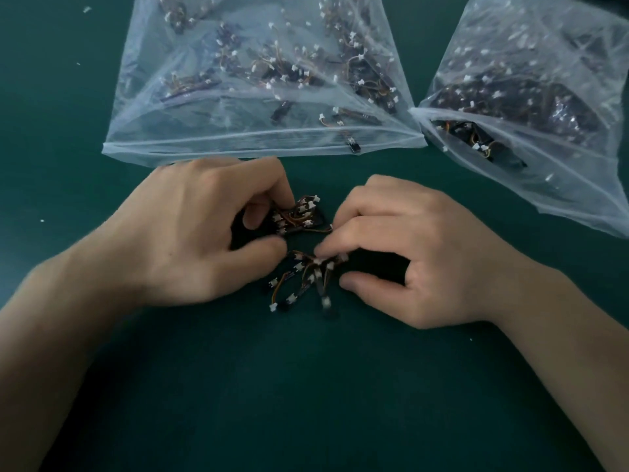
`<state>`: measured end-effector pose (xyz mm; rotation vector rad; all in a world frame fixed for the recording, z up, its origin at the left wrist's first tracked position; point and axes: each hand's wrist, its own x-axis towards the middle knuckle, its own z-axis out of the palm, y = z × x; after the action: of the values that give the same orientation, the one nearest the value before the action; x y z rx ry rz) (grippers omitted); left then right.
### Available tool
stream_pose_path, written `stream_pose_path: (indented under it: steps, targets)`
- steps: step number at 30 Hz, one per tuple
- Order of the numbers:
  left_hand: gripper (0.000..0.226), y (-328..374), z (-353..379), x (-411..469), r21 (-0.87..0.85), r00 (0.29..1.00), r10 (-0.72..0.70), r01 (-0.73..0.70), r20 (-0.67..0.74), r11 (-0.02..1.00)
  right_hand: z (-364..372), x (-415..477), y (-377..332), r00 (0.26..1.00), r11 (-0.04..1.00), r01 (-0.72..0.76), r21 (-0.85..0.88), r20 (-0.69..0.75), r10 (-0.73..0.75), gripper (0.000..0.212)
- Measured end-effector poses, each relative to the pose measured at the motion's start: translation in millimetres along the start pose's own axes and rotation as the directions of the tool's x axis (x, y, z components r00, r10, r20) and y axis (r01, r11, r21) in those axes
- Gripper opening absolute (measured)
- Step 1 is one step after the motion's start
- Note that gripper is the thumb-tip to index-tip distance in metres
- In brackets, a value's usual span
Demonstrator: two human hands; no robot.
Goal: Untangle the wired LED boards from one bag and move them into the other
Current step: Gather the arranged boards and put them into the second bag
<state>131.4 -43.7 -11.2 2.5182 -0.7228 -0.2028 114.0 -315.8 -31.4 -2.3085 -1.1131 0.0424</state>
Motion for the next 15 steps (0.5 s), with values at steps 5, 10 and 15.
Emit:
stream_pose_path:
  steps: [5, 10, 15]
  targets:
    - [0.065, -7, -7, -6, -0.045, 0.986, 0.063, -0.056, 0.154, 0.997, 3, 3, 0, 1.000, 1.000, -0.010, 0.009, -0.029, 0.010, 0.007]
    - [0.064, -8, 1, -5, -0.032, 0.994, 0.078, -0.076, 0.076, 0.997, -1, 4, -6, 0.997, 0.997, -0.068, -0.027, -0.047, 0.067, 0.027]
    - [0.042, -7, 8, -4, -0.091, 0.994, 0.102, -0.105, -0.034, 0.990, 7, 8, -17, 0.973, 0.938, -0.158, -0.310, 0.112, 0.201, 0.099]
